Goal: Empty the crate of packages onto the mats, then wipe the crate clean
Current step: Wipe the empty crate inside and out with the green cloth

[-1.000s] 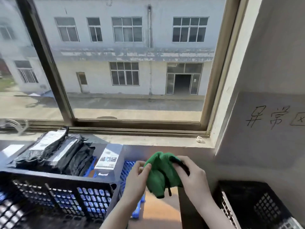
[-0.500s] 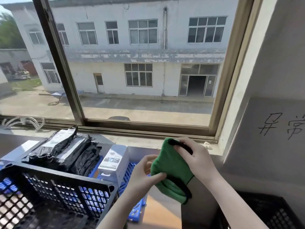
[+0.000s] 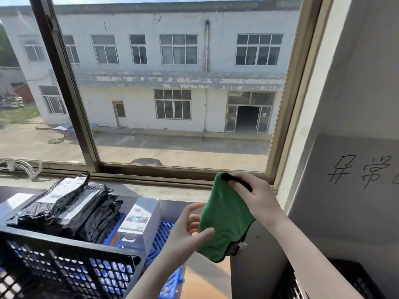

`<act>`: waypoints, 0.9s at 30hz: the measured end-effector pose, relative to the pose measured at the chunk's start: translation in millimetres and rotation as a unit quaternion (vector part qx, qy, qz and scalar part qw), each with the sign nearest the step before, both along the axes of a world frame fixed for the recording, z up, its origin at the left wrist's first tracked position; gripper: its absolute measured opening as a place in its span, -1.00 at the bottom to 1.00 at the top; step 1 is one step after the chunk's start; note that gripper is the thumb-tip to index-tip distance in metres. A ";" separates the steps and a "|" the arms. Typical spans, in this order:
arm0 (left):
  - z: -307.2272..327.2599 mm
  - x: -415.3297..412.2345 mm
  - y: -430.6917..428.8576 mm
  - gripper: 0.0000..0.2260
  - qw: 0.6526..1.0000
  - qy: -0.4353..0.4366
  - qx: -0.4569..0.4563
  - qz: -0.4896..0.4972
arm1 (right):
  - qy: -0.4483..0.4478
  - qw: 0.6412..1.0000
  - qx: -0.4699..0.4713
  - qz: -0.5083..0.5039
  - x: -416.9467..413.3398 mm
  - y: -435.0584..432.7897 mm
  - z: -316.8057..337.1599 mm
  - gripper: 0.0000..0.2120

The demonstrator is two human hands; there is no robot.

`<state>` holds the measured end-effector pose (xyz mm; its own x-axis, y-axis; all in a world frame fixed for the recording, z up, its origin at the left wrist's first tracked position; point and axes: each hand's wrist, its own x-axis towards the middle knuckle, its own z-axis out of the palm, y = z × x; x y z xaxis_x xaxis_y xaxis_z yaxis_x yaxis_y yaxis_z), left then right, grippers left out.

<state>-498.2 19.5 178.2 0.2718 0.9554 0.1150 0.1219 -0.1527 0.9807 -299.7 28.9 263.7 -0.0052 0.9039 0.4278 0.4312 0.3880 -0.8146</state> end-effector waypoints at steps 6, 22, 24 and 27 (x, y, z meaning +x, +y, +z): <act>11.6 14.1 5.1 -0.44 0.995 -0.046 0.076 0.046 | 0.055 0.997 -0.040 -0.041 8.6 21.1 3.3 -0.82; -4.9 -2.2 11.8 -0.55 0.995 0.020 0.043 0.091 | 0.201 0.950 -0.217 0.095 -21.2 -19.1 -105.6 -0.23; -7.1 -8.2 13.3 -0.45 0.997 0.019 0.025 0.064 | 0.166 0.968 -0.174 0.067 -21.1 -16.5 -105.1 -0.27; -10.4 -15.2 16.8 -0.38 0.996 0.067 0.045 0.037 | 0.030 0.992 -0.118 0.014 -21.3 -11.3 -100.6 -0.40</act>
<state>-513.4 36.3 167.8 0.2194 0.9611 0.1679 0.2642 -0.2242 0.9380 -320.9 17.6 163.1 -0.0119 0.9789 0.2039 0.3708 0.1937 -0.9083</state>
